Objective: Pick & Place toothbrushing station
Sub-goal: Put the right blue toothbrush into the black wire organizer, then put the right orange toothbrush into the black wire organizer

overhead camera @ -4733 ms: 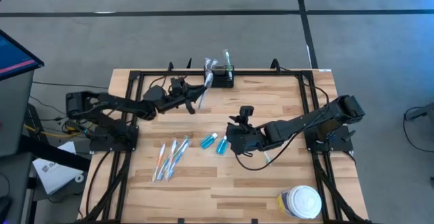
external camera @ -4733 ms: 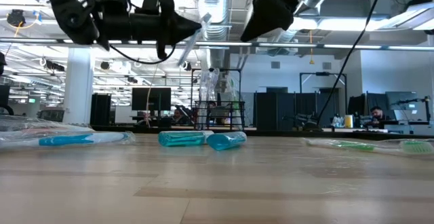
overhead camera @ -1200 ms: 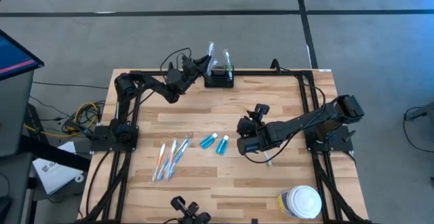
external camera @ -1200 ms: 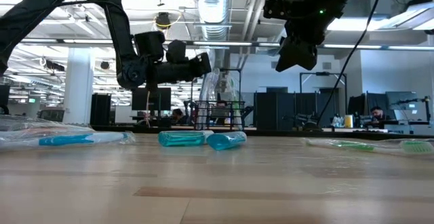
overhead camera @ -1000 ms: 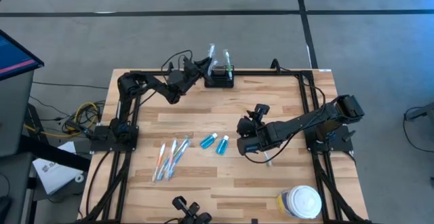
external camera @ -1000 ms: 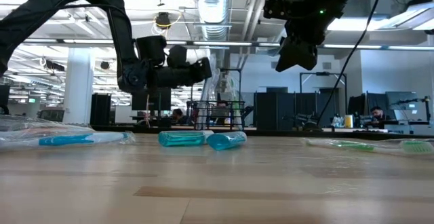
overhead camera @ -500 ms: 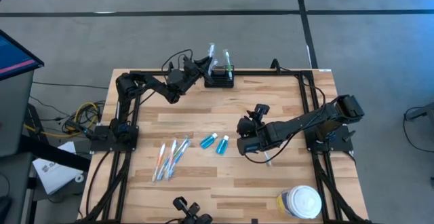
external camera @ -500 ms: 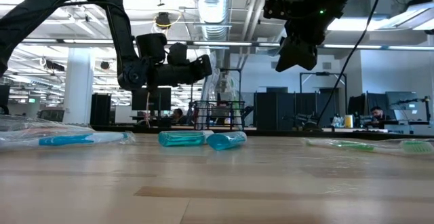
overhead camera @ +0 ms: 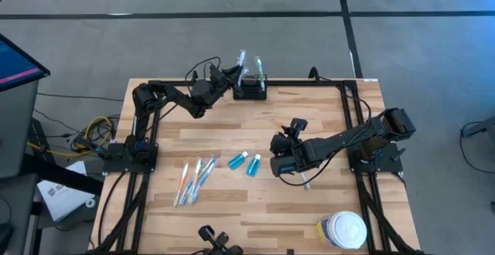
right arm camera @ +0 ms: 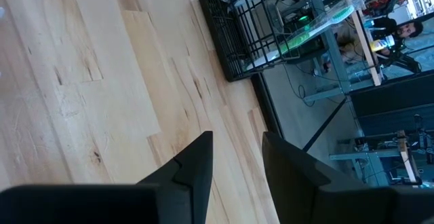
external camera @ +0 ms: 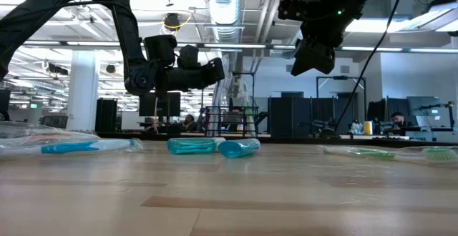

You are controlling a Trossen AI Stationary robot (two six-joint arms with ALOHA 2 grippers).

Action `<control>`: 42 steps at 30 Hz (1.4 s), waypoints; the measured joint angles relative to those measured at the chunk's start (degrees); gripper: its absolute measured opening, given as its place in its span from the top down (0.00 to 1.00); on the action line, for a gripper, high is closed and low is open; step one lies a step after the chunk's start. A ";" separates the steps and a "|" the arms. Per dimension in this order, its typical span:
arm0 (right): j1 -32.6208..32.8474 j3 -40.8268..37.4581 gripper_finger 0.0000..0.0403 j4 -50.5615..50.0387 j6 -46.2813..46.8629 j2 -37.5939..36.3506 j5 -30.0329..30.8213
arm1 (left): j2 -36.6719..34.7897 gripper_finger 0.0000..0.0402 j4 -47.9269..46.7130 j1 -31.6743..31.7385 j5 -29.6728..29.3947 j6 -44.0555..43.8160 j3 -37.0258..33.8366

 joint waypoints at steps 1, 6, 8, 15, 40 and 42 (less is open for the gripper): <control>-0.01 0.00 0.71 0.02 0.00 0.00 0.00 | 0.01 0.90 -0.08 -0.12 -0.01 0.00 0.00; 0.01 -0.01 0.71 0.01 0.02 0.00 -0.07 | 0.00 0.86 -2.64 -0.19 0.02 -1.03 -0.02; 0.01 -0.02 0.71 0.00 0.02 0.00 -0.09 | -0.77 0.84 -4.08 -0.16 0.04 -1.25 -0.29; -0.01 0.00 0.71 0.04 0.02 0.00 -0.15 | -6.10 0.79 -9.17 -0.14 0.06 -1.24 -2.86; 0.03 -0.02 0.71 0.37 0.06 -0.02 -0.20 | -18.08 0.79 -17.98 -0.51 0.00 -1.09 -10.76; -0.02 0.00 0.71 0.43 0.07 -0.02 -0.20 | -20.70 0.79 -21.11 -0.51 0.00 -1.10 -11.56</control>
